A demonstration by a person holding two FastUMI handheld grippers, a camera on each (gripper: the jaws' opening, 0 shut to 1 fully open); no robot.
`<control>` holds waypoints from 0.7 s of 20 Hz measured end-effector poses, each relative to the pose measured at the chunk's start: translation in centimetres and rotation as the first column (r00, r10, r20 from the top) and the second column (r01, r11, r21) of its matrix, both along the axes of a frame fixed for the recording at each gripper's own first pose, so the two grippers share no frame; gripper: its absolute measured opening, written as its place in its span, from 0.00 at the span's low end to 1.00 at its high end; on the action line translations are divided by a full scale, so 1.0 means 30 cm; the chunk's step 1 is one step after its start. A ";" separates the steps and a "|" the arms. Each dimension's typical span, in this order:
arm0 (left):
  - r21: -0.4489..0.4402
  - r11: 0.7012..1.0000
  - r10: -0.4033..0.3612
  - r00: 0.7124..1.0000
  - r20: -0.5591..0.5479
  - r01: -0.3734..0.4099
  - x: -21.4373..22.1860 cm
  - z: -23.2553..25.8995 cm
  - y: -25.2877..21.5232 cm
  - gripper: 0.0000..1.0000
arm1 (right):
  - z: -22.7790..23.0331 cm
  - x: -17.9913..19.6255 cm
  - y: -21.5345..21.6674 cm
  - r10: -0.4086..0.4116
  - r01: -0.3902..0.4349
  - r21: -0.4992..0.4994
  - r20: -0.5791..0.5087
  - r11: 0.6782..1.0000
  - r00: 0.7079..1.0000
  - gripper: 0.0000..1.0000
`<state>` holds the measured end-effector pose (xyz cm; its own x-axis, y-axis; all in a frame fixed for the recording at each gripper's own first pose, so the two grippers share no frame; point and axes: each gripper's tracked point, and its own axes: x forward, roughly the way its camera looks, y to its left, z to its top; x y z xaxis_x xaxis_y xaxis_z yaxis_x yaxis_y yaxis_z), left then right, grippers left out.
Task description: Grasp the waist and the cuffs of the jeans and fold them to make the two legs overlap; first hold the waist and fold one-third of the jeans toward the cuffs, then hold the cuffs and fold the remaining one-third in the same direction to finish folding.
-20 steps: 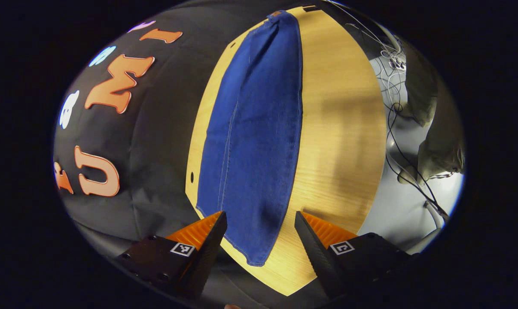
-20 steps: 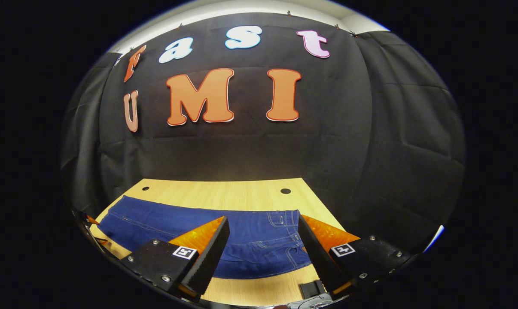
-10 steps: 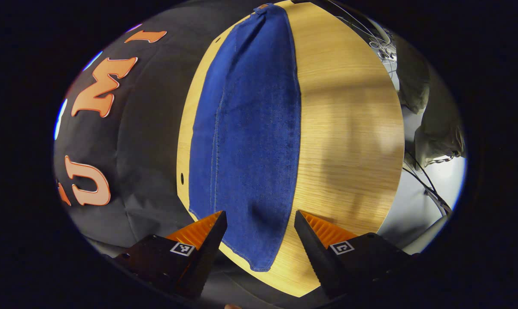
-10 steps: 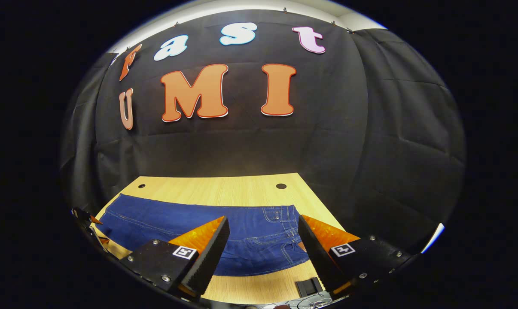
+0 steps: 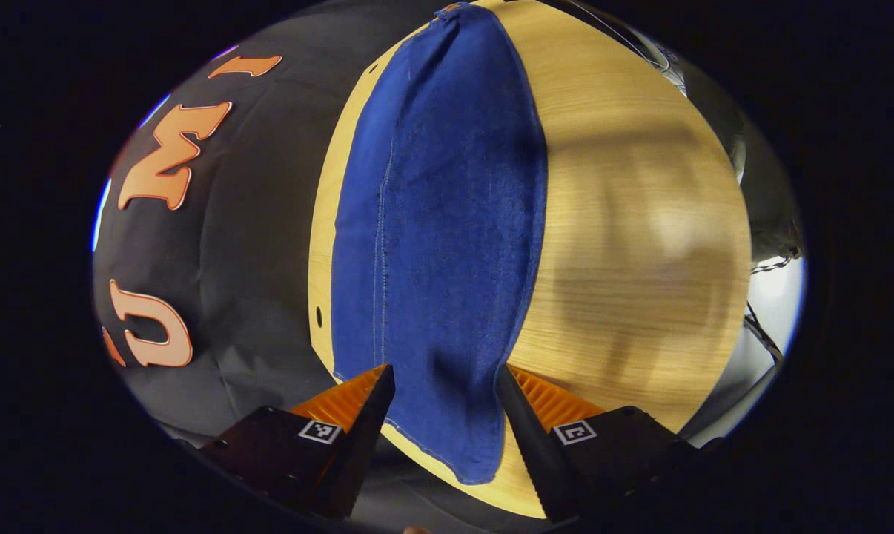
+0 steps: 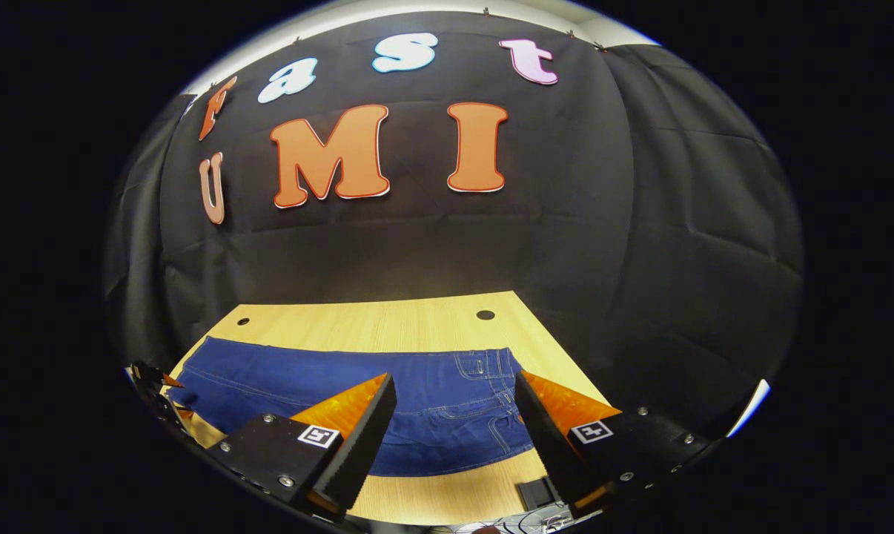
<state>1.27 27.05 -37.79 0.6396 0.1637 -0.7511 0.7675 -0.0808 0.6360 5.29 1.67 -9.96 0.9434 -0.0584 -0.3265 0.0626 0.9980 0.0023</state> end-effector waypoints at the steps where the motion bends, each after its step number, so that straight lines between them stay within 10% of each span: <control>1: 0.010 1.000 -0.013 1.000 0.005 0.013 0.016 0.000 0.011 0.88 | -0.001 0.001 0.002 0.001 -0.001 -0.005 -0.001 1.000 1.000 0.98; 9: 0.010 0.999 -0.049 0.999 0.014 0.049 0.121 -0.052 0.016 0.67 | -0.020 0.013 0.042 -0.012 0.012 0.017 -0.030 1.000 0.999 0.98; 14: 0.030 0.997 -0.077 0.997 0.016 0.077 0.109 -0.085 0.010 0.12 | -0.046 0.025 0.032 -0.016 0.015 -0.050 -0.029 0.999 0.999 0.98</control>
<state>4.53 27.36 -40.35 0.6639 0.1352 -0.7355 0.7473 -0.1579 0.6455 6.03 2.64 -11.33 0.9323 -0.0897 -0.3505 0.0774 0.9958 -0.0490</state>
